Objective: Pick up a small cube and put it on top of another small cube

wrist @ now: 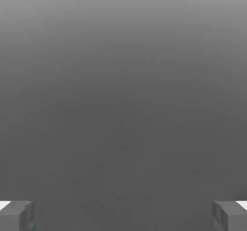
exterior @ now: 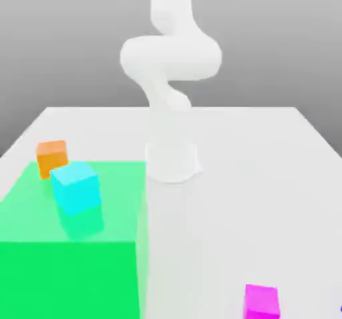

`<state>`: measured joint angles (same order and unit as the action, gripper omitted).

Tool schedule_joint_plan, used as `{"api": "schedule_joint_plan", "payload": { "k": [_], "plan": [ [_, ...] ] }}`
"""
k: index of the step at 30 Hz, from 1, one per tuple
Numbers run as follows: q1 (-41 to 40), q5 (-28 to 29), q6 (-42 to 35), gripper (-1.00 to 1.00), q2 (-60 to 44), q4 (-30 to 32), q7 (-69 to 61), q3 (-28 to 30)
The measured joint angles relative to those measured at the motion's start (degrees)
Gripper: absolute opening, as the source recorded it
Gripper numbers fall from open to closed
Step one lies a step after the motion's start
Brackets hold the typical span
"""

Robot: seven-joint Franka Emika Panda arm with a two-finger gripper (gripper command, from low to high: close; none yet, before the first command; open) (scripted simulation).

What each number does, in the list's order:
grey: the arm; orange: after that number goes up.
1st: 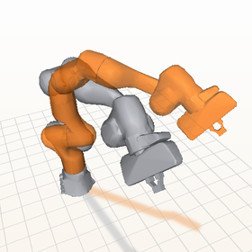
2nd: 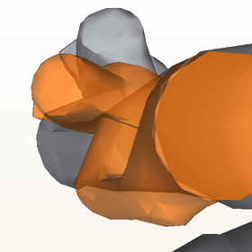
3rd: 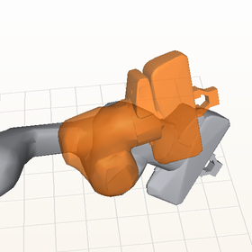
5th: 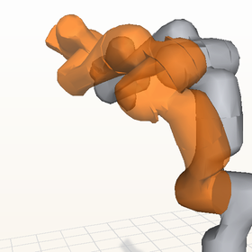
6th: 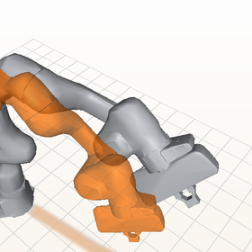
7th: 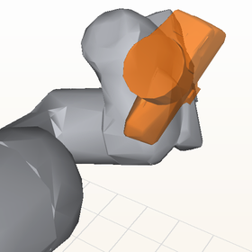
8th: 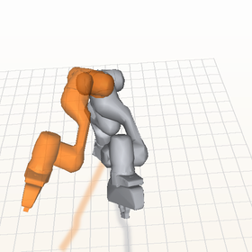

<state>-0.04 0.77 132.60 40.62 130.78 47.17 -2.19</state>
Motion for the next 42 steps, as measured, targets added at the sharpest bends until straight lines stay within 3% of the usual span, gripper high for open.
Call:
{"api": "schedule_joint_plan", "payload": {
  "k": [18, 33, 37, 38, 42],
  "plan": [
    [3.09, 10.47, 5.86, 0.0, -37.73, -7.22, 13.21, -14.47],
    [13.82, 15.83, 11.23, 0.0, -68.15, -13.01, 21.92, -17.38],
    [16.65, 18.61, 16.44, 0.0, -76.42, -14.97, 24.14, -14.77],
    [17.21, 18.91, 17.33, -1.0, -77.62, -15.27, 24.35, -14.13],
    [17.21, 18.82, 17.39, -1.0, -77.62, -15.27, 24.27, -14.14]
  ]
}}
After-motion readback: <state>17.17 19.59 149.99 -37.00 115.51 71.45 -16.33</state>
